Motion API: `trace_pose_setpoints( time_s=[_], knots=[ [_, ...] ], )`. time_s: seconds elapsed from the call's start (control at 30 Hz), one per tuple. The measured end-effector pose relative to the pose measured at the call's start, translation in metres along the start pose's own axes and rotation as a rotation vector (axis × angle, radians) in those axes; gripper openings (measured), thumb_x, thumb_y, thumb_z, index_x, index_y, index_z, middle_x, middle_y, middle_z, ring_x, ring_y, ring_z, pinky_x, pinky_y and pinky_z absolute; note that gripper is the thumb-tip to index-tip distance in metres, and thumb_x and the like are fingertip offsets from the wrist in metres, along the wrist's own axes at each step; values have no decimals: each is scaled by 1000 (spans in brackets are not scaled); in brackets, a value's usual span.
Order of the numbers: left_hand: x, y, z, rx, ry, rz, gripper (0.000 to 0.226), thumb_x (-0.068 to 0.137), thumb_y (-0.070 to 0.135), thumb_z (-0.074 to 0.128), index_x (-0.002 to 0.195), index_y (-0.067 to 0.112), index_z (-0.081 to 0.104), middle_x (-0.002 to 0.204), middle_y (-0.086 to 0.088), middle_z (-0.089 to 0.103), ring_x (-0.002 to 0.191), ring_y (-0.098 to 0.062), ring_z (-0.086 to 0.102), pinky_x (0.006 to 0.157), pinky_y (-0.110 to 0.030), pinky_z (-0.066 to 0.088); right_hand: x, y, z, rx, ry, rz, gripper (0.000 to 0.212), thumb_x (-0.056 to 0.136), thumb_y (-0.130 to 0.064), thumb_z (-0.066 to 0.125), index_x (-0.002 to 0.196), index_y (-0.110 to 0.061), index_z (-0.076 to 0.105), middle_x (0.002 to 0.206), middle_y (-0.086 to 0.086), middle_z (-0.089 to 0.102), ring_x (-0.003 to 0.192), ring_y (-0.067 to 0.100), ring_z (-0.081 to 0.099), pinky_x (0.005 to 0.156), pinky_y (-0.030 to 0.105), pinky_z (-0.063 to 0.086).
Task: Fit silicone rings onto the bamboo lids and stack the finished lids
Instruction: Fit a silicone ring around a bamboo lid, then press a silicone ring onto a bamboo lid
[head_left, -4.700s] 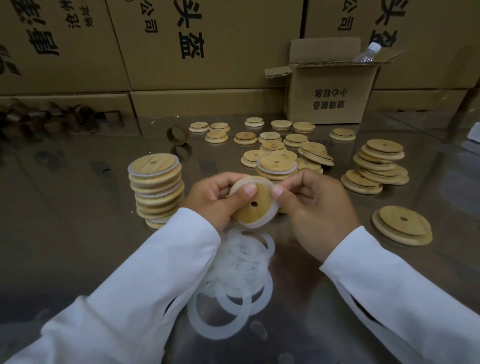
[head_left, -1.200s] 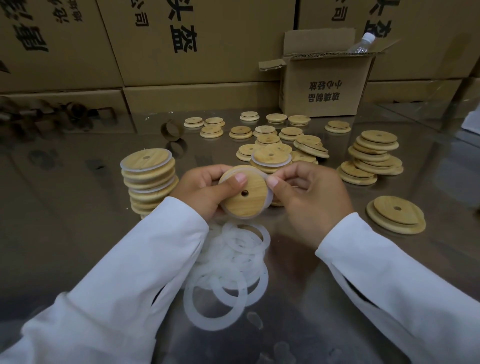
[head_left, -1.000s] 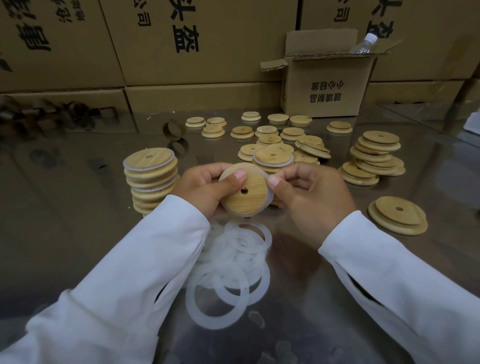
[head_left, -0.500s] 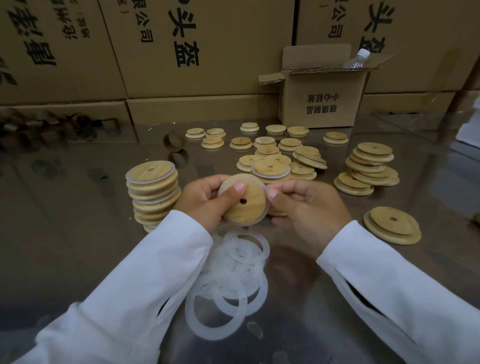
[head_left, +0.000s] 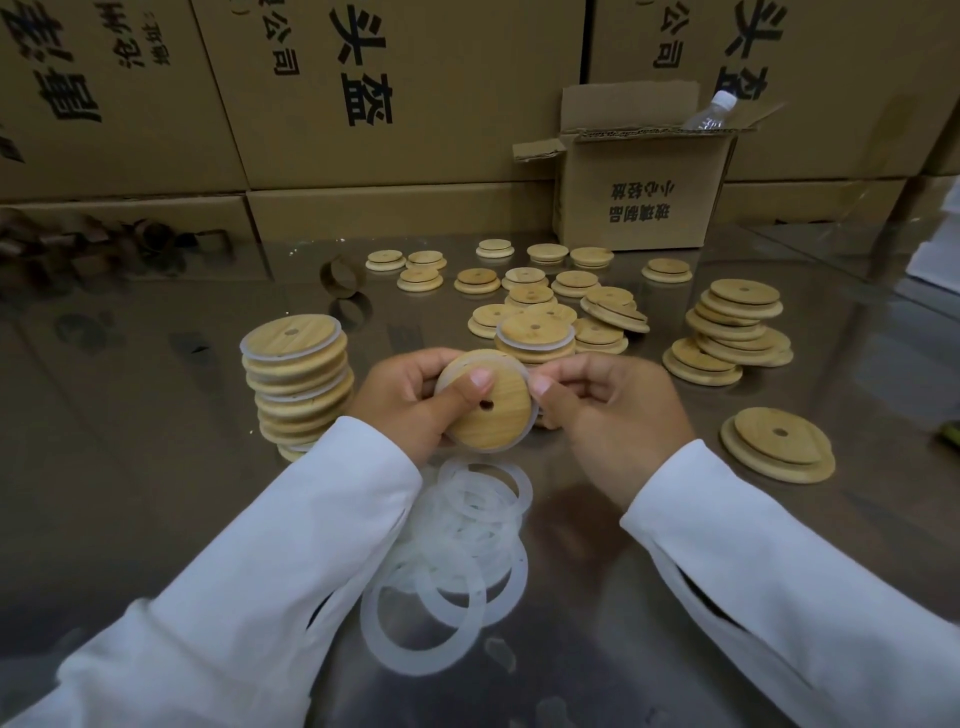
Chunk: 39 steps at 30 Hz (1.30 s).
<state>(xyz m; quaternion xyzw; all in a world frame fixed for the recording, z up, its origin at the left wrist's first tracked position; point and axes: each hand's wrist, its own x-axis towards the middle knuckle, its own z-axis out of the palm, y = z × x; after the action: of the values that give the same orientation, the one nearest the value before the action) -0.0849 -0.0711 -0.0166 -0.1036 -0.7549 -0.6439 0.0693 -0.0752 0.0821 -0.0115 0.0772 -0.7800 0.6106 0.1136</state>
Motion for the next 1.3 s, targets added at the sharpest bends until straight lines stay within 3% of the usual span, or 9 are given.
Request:
trace_pose_setpoints(
  time_s=[0.13,0.23,0.33,0.4,0.53,0.7,0.93,1.23,1.3],
  knots=[
    [2,-5,-1,-30,13,-29,32,58,39,64,83,20,69,78,-7,70,81,-29,65,83,-56,52,3,4,0,11,60,0,7,84,-22,64,87,-27,62,81,-7,64,76,5,59,63,10,47],
    [2,-8,1,-78,27,-38,30,57,38,65,80,19,70,73,-6,70,75,-27,64,81,-50,51,5,6,0,37,10,43,21,81,-29,67,99,-27,57,85,-7,64,79,3,60,61,7,46],
    [0,-8,3,-107,15,-29,33,59,35,66,85,15,70,78,-12,69,78,-29,64,82,-48,50,4,6,0,-32,-91,27,13,79,-21,70,90,-22,63,83,2,66,78,15,64,78,27,54],
    [0,-7,4,-137,5,-35,38,60,34,65,92,14,69,85,-11,71,82,-28,67,79,-44,54,6,4,-3,-39,-68,-9,10,79,-19,70,83,-24,63,82,2,65,77,16,62,76,29,52],
    [3,-7,2,-180,4,-49,41,62,36,62,101,25,61,94,2,71,84,-12,70,66,-25,58,16,-2,-21,78,168,43,5,83,-20,66,82,-23,62,82,0,68,73,11,61,70,24,50],
    [5,-9,1,-190,34,-26,42,60,39,61,100,28,59,86,4,71,81,-13,70,65,-25,57,31,2,-51,63,509,174,12,86,-24,62,96,-17,62,85,0,65,82,16,62,81,32,51],
    [5,-11,1,-200,44,-10,50,58,41,63,106,30,53,77,8,72,79,-14,70,63,-25,58,39,27,-50,-290,442,334,32,91,-25,56,120,-14,51,113,9,59,96,24,53,74,25,35],
    [4,-11,1,-220,73,-21,50,59,40,63,106,26,56,76,4,71,73,-14,70,61,-26,58,25,10,-58,-975,367,73,42,89,-35,55,126,-17,46,124,10,54,118,32,44,86,40,42],
    [5,-12,1,-227,79,-17,45,59,39,63,102,27,57,74,4,71,71,-14,70,60,-26,58,17,5,-69,-1149,320,135,46,87,-43,54,125,-19,46,128,11,51,121,33,40,90,44,40]
  ],
)
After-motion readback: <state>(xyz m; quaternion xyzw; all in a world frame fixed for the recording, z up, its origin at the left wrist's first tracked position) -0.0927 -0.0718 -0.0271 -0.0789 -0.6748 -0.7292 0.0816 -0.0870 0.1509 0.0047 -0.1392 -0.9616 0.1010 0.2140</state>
